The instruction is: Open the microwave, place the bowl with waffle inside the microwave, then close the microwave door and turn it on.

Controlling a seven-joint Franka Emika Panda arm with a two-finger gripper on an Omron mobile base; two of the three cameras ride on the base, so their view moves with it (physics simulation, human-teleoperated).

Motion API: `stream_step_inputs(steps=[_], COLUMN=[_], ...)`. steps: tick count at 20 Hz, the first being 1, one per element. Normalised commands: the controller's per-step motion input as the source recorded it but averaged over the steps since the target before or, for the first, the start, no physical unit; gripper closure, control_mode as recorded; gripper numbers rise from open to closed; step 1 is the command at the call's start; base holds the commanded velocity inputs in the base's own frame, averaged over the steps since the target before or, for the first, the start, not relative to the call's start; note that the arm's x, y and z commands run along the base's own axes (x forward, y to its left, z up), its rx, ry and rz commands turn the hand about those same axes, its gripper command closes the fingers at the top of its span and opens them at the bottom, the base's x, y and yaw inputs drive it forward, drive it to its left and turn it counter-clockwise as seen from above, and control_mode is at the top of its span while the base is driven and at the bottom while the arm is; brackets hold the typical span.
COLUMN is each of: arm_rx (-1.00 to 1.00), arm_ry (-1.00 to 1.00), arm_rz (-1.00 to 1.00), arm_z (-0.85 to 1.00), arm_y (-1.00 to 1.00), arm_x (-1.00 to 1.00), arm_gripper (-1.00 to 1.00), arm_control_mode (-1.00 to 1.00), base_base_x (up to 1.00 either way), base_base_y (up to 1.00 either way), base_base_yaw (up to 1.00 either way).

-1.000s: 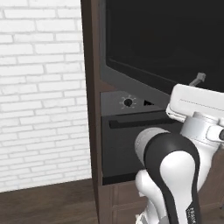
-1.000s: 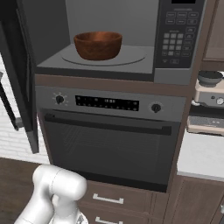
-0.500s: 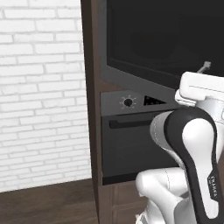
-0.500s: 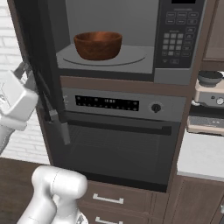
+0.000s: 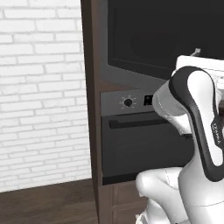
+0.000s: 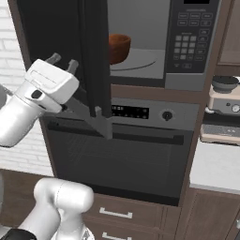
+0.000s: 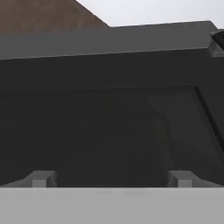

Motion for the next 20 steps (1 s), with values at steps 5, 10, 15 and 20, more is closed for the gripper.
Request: stream_step_inputs(steps=[5,10,15,20], arm_rx=[0.26,0.18,0.10,0.02], arm_ry=[0.29,0.25,0.23,0.20], arm_rz=[0.02,0.05,0.07,0.04], arm_z=[0.20,0.09,0.00,0.00], arm_y=[-0.03,-0.08,-0.03,0.00], arm_x=[0.58,0.70,0.70,0.52], arm_gripper=[-1.00,-1.00,-1.00,-1.00], arm_control_mode=[-1.00,-1.00,-1.00,-1.00], base_base_x=[0.00,0.00,0.00,0.00], base_base_y=[0.00,0.00,0.00,0.00], base_base_yaw=[0.00,0.00,0.00,0.00])
